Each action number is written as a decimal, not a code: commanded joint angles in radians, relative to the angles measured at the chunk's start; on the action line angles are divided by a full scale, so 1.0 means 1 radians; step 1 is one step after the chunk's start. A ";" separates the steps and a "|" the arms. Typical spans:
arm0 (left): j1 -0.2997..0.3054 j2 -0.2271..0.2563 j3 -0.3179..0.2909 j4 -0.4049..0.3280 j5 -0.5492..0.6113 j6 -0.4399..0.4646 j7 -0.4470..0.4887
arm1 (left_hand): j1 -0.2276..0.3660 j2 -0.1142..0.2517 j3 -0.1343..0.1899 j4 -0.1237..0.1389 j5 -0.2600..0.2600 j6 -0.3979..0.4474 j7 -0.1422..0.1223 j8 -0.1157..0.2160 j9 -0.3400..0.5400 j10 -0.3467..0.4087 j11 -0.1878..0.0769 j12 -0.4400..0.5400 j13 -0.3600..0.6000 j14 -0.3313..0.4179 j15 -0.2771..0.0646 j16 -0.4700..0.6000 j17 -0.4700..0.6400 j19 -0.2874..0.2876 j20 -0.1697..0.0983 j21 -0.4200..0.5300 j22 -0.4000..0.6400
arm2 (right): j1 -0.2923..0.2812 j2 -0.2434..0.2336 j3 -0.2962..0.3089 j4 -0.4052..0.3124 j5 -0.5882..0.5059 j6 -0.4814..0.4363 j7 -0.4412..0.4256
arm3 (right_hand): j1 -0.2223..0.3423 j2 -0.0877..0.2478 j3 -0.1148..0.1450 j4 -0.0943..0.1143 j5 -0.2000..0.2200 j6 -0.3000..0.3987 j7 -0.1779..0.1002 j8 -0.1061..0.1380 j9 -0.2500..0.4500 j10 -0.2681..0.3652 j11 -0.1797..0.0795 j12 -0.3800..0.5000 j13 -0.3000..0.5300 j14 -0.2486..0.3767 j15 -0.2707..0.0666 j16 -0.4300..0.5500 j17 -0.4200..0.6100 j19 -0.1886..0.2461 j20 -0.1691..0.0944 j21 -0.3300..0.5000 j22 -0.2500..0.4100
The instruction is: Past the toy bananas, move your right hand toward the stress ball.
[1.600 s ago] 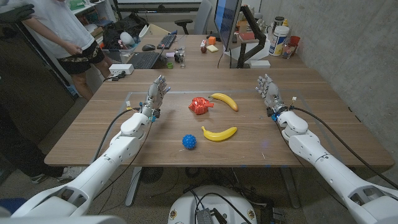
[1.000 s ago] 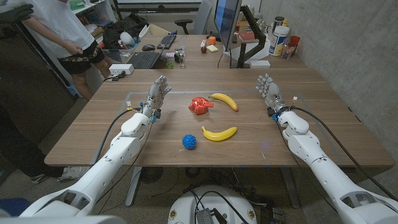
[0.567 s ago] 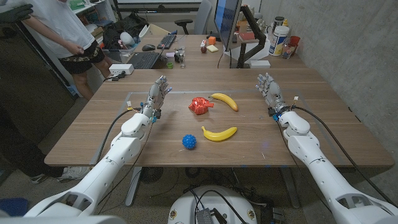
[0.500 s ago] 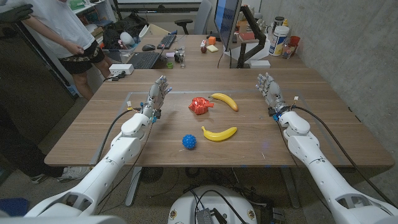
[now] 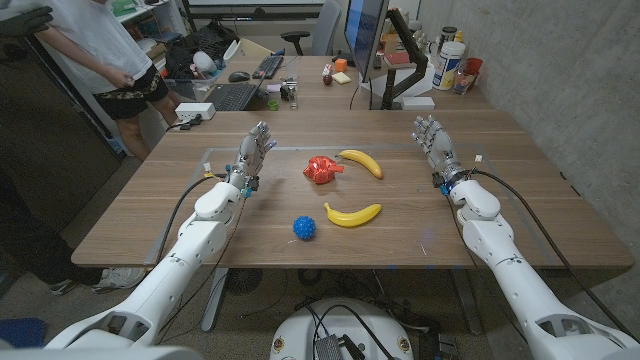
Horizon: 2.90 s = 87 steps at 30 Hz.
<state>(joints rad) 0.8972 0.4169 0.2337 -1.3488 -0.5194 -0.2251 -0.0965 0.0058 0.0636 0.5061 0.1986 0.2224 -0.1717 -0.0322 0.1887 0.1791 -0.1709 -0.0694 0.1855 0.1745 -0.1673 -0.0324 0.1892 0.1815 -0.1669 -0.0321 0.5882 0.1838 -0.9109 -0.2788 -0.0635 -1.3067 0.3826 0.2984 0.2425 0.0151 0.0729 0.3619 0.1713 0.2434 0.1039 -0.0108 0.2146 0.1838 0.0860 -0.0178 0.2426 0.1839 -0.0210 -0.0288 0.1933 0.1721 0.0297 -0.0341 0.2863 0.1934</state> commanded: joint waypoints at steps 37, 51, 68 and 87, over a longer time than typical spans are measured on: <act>0.006 -0.024 -0.035 0.000 0.022 0.007 -0.022 | -0.001 0.120 -0.006 -0.003 0.009 -0.005 -0.011 0.002 0.004 -0.067 -0.005 0.008 0.006 -0.075 -0.021 0.007 0.003 -0.071 -0.055 -0.006 0.005 | -0.011 0.018 0.008 -0.048 -0.073 0.166 0.061 | 0.035 0.102 0.030 -0.019 0.006 0.049 -0.005 0.005 0.006 0.041 -0.006 0.008 0.001 0.024 -0.035 -0.004 -0.002 0.011 -0.088 0.002 0.001; 0.009 -0.026 -0.035 -0.004 0.025 0.005 -0.023 | -0.001 0.120 -0.007 -0.003 0.009 -0.004 -0.012 0.002 0.004 -0.066 -0.006 0.008 0.006 -0.075 -0.021 0.007 0.002 -0.071 -0.054 -0.007 0.005 | -0.023 0.024 0.009 -0.061 -0.081 0.235 0.073 | 0.044 0.102 0.041 -0.022 0.007 0.085 -0.013 0.011 0.006 0.071 -0.014 0.014 0.001 0.055 -0.044 -0.001 -0.003 0.025 -0.096 0.003 0.000; 0.012 -0.026 -0.037 -0.004 0.024 0.003 -0.025 | -0.001 0.120 -0.009 -0.003 0.010 -0.002 -0.013 0.002 0.004 -0.064 -0.006 0.008 0.006 -0.073 -0.020 0.007 0.002 -0.070 -0.054 -0.009 0.005 | -0.019 0.031 -0.003 -0.063 -0.114 0.307 0.081 | 0.053 0.103 0.056 -0.023 0.009 0.119 -0.020 0.015 0.005 0.103 -0.018 0.020 0.001 0.084 -0.051 -0.002 -0.004 0.036 -0.105 0.004 0.000; 0.013 -0.022 -0.041 -0.004 0.023 0.002 -0.030 | -0.001 0.120 -0.011 -0.003 0.011 -0.002 -0.015 0.001 0.004 -0.064 -0.006 0.008 0.006 -0.073 -0.020 0.007 0.002 -0.069 -0.053 -0.011 0.005 | -0.026 0.031 -0.015 -0.095 -0.141 0.347 0.087 | 0.058 0.102 0.065 -0.024 0.010 0.132 -0.023 0.013 0.005 0.110 -0.020 0.017 0.000 0.092 -0.052 -0.006 -0.005 0.040 -0.108 0.002 0.000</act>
<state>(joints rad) 0.9089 0.3921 0.1948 -1.3522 -0.4948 -0.2210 -0.1229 0.0058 0.0636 0.4947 0.1960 0.2294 -0.1715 -0.0393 0.1887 0.1788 -0.1710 -0.0695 0.1854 0.1743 -0.1672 -0.0323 0.1891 0.1817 -0.1668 -0.0321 0.5837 0.1836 -0.9322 -0.2485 -0.0721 -1.3846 0.2592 0.6167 0.3263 0.0615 0.0923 0.4171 0.1490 0.2479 0.2272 -0.0303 0.2255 0.1836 0.1859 -0.0356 0.2555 0.1814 0.0575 -0.0359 0.1884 0.1677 0.0655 -0.0376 0.2863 0.1908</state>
